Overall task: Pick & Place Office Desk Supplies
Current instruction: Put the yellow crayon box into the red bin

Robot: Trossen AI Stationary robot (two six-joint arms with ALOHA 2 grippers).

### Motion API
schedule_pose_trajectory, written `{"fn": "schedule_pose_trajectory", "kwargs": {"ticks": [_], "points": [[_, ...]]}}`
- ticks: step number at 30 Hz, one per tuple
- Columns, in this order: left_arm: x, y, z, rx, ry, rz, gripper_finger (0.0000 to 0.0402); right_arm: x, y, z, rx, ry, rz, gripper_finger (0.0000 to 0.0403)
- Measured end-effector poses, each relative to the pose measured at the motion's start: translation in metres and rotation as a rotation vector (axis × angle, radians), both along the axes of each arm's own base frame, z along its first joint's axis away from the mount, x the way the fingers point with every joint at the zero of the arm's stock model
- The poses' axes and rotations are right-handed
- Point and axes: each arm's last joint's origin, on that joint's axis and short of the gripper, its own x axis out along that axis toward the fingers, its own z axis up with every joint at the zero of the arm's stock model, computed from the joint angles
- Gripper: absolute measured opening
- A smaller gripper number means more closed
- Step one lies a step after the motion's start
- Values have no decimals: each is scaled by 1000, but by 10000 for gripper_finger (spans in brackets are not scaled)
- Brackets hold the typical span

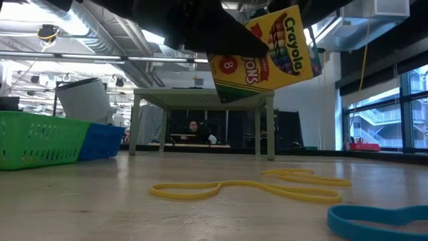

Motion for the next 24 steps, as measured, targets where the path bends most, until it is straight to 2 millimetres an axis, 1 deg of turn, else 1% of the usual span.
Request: {"fn": "schedule_pose_trajectory", "kwargs": {"ticks": [4, 7, 12, 17, 21, 24], "points": [[0, 0, 0, -23, -3, 10, 24, -1, 0, -1, -6, 13, 0, 180], [0, 0, 0, -48, -8, 19, 24, -6, -3, 0, -20, 46, -2, 221], [0, 0, 0, -85, -13, 32, 24, -17, -8, 8, -37, 70, -6, 267], [-2, 1, 3, -164, -13, 62, 24, -33, -15, 21, -14, 92, -51, 283], [-14, 2, 20, -253, 7, 105, 24, -49, -22, 32, 24, 130, -126, 281], [-28, 2, 32, -299, 58, 126, 24, -59, -27, 39, 44, 149, -169, 278]]}}
